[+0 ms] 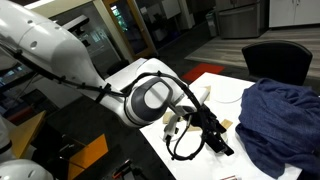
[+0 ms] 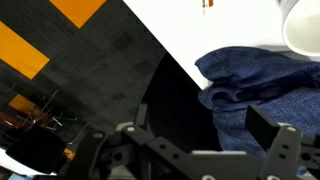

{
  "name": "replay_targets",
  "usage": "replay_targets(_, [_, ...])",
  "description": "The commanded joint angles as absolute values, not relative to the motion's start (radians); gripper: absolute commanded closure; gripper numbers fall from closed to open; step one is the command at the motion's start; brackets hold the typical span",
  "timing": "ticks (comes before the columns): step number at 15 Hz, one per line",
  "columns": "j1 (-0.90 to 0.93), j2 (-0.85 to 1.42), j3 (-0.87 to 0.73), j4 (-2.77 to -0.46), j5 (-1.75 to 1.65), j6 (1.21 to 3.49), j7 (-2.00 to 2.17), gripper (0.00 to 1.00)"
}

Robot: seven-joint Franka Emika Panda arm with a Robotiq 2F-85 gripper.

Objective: Remove the red marker from the mug and place it on the table

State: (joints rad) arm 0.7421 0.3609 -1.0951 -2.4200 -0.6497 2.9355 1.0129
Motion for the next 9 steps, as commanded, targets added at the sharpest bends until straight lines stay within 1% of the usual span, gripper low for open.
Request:
replay_targets(1, [0.933, 0.283, -1.279, -2.468, -0.741, 2.922, 1.11, 0.0])
replay_targets(4, [1.056, 0.267, -1.402, -2.476, -0.781, 2.921, 1.139, 0.0])
replay_targets(5, [0.981, 0.309, -1.329, -2.456, -0.742, 2.934, 1.108, 0.0])
replay_targets(7, [1.027, 0.298, -1.375, -2.461, -0.749, 2.934, 1.108, 0.0])
replay_targets(9, [1.033, 0.295, -1.379, -2.465, -0.749, 2.934, 1.108, 0.0])
